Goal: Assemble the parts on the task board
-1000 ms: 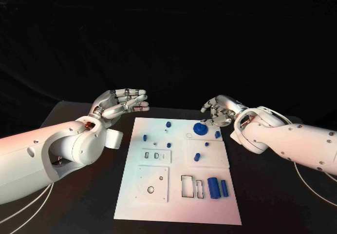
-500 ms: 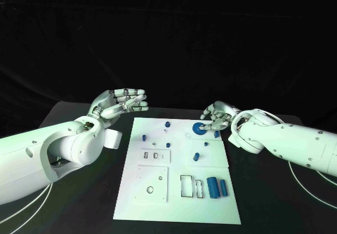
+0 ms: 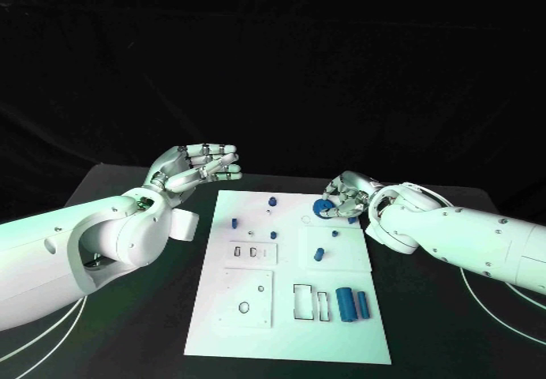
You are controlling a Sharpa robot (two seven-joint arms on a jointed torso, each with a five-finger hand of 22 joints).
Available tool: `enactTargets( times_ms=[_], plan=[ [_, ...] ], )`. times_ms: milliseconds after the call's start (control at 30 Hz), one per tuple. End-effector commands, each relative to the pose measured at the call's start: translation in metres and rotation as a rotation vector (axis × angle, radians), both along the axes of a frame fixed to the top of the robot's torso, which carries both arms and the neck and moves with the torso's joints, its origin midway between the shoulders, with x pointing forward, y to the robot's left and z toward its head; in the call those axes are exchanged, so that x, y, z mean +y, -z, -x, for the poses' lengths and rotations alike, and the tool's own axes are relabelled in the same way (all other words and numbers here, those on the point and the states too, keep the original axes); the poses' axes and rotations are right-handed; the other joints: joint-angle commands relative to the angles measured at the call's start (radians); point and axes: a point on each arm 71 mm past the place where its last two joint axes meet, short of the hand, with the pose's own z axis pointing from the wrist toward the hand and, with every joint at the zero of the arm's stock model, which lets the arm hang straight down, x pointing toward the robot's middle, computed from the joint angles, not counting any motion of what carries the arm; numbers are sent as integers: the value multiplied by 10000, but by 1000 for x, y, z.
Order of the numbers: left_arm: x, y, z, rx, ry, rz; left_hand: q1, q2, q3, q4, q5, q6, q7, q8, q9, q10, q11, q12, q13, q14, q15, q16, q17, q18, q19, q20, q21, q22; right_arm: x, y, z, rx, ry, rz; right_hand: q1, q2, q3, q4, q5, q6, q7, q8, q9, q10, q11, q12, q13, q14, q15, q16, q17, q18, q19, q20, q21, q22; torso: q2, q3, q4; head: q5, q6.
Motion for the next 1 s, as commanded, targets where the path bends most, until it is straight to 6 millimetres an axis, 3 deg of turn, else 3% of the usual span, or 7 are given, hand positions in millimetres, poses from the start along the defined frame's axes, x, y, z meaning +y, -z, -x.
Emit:
enactTargets(
  times_ms=[33,400,767,1000],
  plan=[
    [-2,-2,0,-77,191,128,-58,70,39,6,-38,-82,516,-43,-12,-49,5,-64,7,2,54,-69,8,55,65,-5,-47,-13,-1,3,-1,106,51,323,86,13,-4,65,-38,-33,17,39,-6,57,5,66,23,823,71,46,1402,-131,452,38,23,1742,-8,3,-1,-10,4],
    [-2,-1,0,-50,230,163,-64,86,49,9,-36,-85,520,-47,-13,-53,7,-70,8,4,55,-77,12,55,68,-4,-51,-18,-5,5,-4,195,201,431,93,23,5,72,-40,-31,18,39,-6,63,4,79,38,825,72,49,1410,-131,453,39,23,1743,8,7,9,-59,49],
    [-3,-1,0,-30,282,185,-64,86,49,9,-36,-85,520,-47,-13,-53,7,-70,8,4,55,-77,12,55,68,-4,-51,-18,-6,6,-6,151,242,562,318,104,246,37,-42,3,28,30,-10,53,11,141,110,829,81,74,1464,-140,479,49,49,1789,2,2,-6,-40,16],
    [-3,-1,0,-30,295,190,-64,86,49,9,-36,-85,520,-47,-13,-53,7,-70,8,4,55,-77,12,55,68,-4,-51,-18,-2,7,-5,138,106,606,255,124,666,144,-37,522,-92,256,56,248,-85,376,385,829,13,91,1498,-148,502,7,70,1834,-5,4,-5,-48,28]
  ],
)
